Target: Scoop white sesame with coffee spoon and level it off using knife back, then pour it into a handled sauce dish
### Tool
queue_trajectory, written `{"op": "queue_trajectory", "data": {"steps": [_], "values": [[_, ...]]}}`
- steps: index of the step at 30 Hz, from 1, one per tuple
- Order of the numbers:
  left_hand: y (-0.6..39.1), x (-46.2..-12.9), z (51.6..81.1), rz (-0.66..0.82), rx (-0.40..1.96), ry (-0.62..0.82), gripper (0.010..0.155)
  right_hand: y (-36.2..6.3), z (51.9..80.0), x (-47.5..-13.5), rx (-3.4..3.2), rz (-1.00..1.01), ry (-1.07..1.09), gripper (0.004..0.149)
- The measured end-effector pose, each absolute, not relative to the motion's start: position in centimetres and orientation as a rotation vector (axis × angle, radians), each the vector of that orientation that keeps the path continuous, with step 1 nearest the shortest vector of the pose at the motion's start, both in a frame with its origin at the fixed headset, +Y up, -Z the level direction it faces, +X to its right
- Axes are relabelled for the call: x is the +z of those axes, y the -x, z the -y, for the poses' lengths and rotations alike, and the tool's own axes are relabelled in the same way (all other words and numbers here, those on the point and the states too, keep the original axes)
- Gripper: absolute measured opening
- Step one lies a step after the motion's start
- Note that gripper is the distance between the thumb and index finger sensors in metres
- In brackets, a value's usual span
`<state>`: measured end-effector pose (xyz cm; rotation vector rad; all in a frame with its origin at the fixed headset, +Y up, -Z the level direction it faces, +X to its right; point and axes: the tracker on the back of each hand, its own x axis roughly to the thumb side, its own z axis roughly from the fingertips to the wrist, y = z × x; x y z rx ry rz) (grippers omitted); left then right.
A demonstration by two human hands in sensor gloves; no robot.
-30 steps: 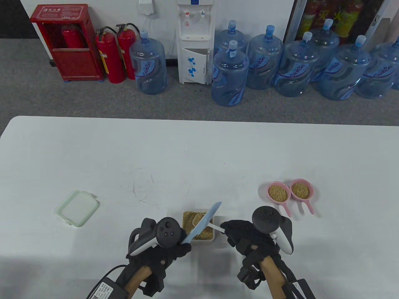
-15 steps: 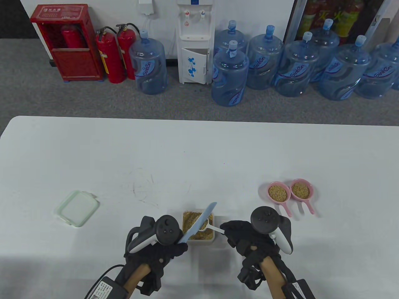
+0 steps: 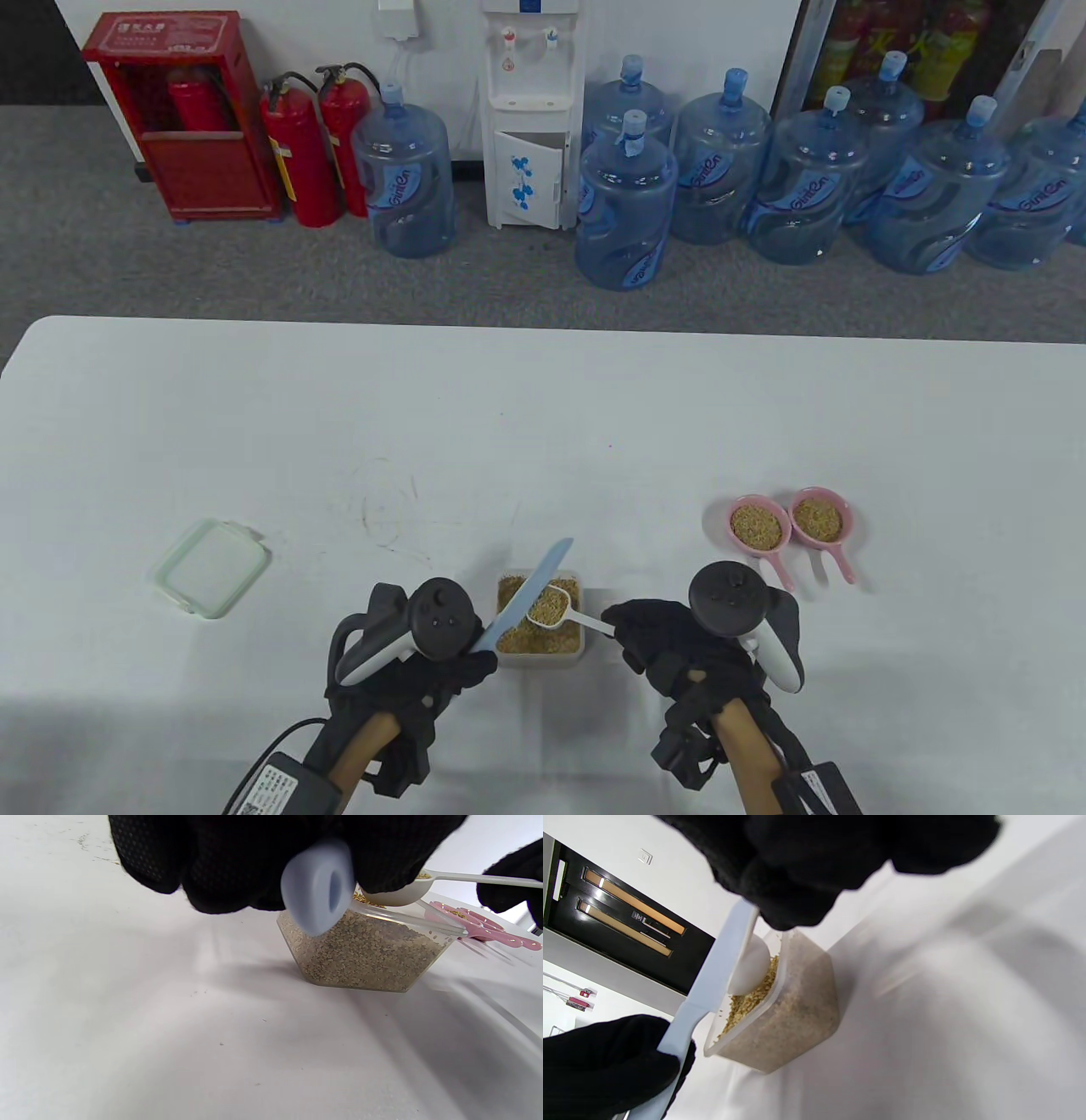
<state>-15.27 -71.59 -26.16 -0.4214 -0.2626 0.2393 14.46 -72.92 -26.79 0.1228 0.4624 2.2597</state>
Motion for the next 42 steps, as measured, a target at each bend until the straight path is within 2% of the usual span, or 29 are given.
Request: {"op": "queue_trajectory", "data": {"steps": [7, 13, 20, 29, 35, 42], "values": [[16.2, -26.5, 71.2, 0.221, 0.232, 0.386, 0.046, -14.6, 72.9, -26.8, 2.267, -0.459, -0.125, 0.043], [18.7, -27.6, 71.0, 0.108, 0.21, 0.341, 0.046, -14.6, 72.8, -26.8, 2.281, -0.452, -0.127, 0.043], [21.0, -29.3, 73.9, -0.023, 0.182, 0.43, 0.046, -14.6, 72.8, -26.7, 2.293, -0.448, -0.129, 0.043], [21.0, -30.0, 75.5, -0.057, 0.165, 0.466, 0.046, -14.5, 72.8, -26.7, 2.299, -0.449, -0.131, 0.043], [20.9, -30.0, 75.4, -0.081, 0.148, 0.434, 0.046, -14.4, 72.7, -26.6, 2.301, -0.45, -0.134, 0.043], [20.8, -30.1, 75.4, -0.142, 0.008, 0.356, 0.045, -14.3, 72.7, -26.6, 2.304, -0.452, -0.139, 0.043]]}}
